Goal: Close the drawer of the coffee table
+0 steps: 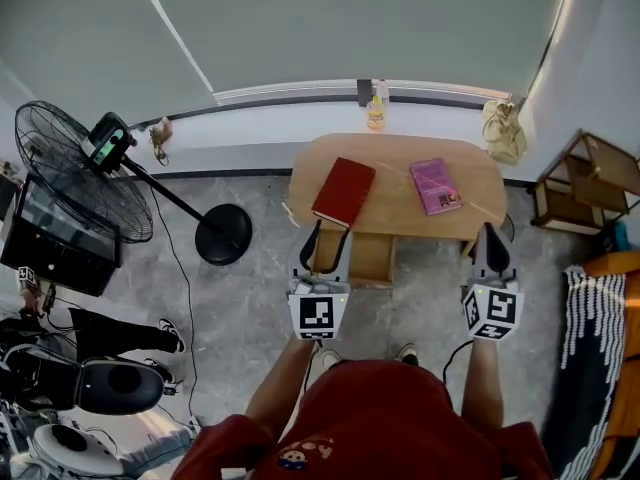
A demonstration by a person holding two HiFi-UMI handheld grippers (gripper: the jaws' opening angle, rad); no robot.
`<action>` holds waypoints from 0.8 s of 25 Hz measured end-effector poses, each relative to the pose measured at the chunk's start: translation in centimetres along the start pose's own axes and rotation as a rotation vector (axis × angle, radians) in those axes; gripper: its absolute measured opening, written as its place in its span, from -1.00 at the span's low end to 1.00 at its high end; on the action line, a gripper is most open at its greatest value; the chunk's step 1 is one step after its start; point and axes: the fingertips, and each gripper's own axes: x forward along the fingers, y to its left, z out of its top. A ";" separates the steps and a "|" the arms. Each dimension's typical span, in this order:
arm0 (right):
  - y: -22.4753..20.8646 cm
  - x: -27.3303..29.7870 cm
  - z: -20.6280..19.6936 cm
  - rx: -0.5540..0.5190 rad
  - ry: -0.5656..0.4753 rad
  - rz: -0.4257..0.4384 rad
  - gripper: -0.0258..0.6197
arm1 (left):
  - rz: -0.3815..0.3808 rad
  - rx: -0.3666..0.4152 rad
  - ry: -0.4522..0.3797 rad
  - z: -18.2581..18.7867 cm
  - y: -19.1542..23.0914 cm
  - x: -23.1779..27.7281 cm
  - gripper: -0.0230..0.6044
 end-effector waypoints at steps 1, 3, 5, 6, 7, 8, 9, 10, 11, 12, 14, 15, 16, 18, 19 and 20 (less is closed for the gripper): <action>0.3 0.0 0.0 -0.006 0.001 0.002 -0.94 | 0.002 -0.004 -0.001 -0.1 0.2 0.0 -0.28; 0.8 0.0 0.0 -0.017 0.003 0.008 -0.94 | 0.005 -0.009 -0.003 -0.3 0.4 -0.2 -0.28; 1.1 0.1 -0.1 -0.020 0.005 0.017 -0.94 | 0.011 -0.009 -0.002 -0.4 0.6 -0.3 -0.28; 1.2 0.2 -0.2 -0.021 0.006 0.021 -0.94 | 0.014 -0.009 -0.001 -0.4 0.6 -0.3 -0.28; 1.2 0.3 -0.3 -0.022 0.007 0.025 -0.94 | 0.014 -0.009 0.001 -0.5 0.5 -0.2 -0.28; 1.2 0.4 -0.3 -0.024 0.009 0.027 -0.94 | 0.013 -0.009 0.004 -0.6 0.3 -0.2 -0.28; 1.2 0.5 -0.3 -0.028 0.010 0.030 -0.94 | 0.011 -0.007 0.006 -0.6 0.2 -0.1 -0.28; 1.1 0.5 -0.4 -0.032 0.011 0.035 -0.94 | 0.011 -0.006 0.007 -0.8 0.0 -0.1 -0.28; 1.2 0.6 -0.5 -0.036 0.013 0.041 -0.94 | 0.011 -0.005 0.008 -0.9 -0.2 -0.1 -0.28; 1.3 0.6 -0.7 -0.039 0.016 0.047 -0.94 | 0.012 -0.004 0.009 -1.1 -0.3 -0.2 -0.28; 1.7 0.4 -1.3 -0.033 0.029 0.060 -0.94 | 0.012 0.000 0.012 -1.5 -0.6 -0.4 -0.28; 1.9 0.2 -1.7 -0.027 0.036 0.068 -0.94 | 0.011 0.002 0.013 -1.7 -0.8 -0.6 -0.28; 2.2 0.1 -2.1 -0.025 0.041 0.075 -0.94 | 0.010 0.004 0.016 -2.1 -0.9 -0.8 -0.28; 2.9 -0.2 -2.9 -0.034 0.047 0.087 -0.94 | 0.008 0.006 0.025 -2.9 -1.3 -1.2 -0.28; 3.2 -0.4 -3.4 -0.039 0.051 0.092 -0.94 | 0.009 0.004 0.029 -3.4 -1.4 -1.5 -0.28; 3.6 -0.6 -4.0 -0.040 0.055 0.099 -0.94 | 0.011 0.004 0.029 -3.9 -1.5 -1.8 -0.28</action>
